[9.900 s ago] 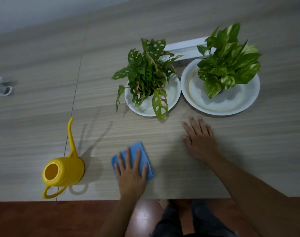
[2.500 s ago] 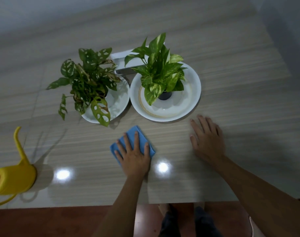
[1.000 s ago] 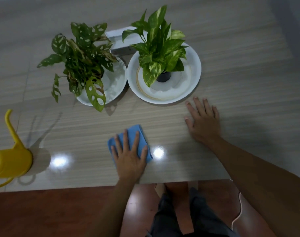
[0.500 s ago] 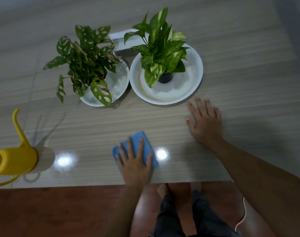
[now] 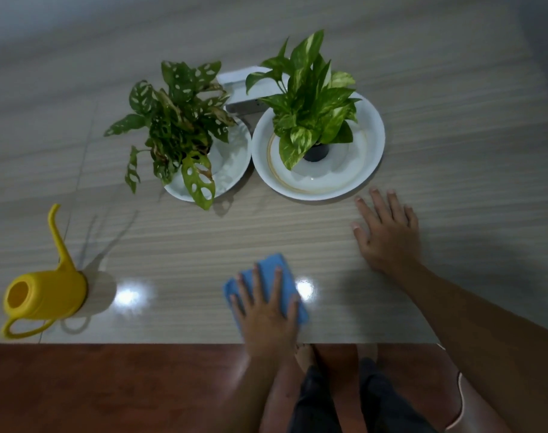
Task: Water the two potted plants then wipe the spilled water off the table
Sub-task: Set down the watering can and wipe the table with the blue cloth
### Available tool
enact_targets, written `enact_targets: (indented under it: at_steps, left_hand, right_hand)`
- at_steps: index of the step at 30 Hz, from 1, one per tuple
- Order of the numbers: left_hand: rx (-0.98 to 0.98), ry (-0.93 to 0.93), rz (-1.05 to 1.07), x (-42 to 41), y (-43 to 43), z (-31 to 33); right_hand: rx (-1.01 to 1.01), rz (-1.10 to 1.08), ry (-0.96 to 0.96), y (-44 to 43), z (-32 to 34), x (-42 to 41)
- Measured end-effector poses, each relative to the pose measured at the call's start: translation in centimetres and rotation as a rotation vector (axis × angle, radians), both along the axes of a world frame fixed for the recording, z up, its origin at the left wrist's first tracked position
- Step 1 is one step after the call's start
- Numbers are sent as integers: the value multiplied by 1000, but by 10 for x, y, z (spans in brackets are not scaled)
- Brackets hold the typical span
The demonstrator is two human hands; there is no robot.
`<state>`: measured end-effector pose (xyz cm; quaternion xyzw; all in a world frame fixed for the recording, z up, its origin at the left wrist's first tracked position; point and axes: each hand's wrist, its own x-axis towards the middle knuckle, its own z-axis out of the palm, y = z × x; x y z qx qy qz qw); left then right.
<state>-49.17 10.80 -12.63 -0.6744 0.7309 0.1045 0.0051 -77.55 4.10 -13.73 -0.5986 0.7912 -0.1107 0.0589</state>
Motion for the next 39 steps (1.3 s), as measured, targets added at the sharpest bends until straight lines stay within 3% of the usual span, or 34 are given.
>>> enact_targets:
  at_steps: [3, 5, 8, 11, 16, 19, 25, 30, 34, 37, 39]
  left_hand:
    - [-9, 62, -247, -56, -3, -4]
    - [-27, 49, -301, -55, -41, -4]
    - [18, -3, -140, -23, -83, -3]
    - [-13, -18, -47, -13, -58, 1]
    - [13, 2, -262, -84, 20, -2]
    - [-18, 70, -414, -146, 16, -2]
    - [16, 3, -303, -152, -55, -1]
    - [13, -50, -108, -111, -4, 4]
    - [12, 20, -314, -172, 34, 2]
    - [-3, 25, -422, -196, 2, 2]
    - [30, 5, -387, -182, -27, 0]
  right_hand:
    - [-23, -1, 9, 0, -1, -1]
    - [-30, 12, 16, 0, -1, -3]
    - [-55, 48, 9, 2, 1, -19]
    - [-61, 8, 29, 6, 3, -61]
    - [-19, -9, 51, 3, -1, -121]
    - [-18, -3, 61, 2, -7, -126]
    - [-51, -6, 21, 2, -6, -128]
    - [-82, -21, 17, 4, -7, -128]
    - [-83, -19, 27, 3, -7, -128]
    - [-94, -5, 32, 4, -6, -129]
    - [-89, -8, 26, 4, -5, -128]
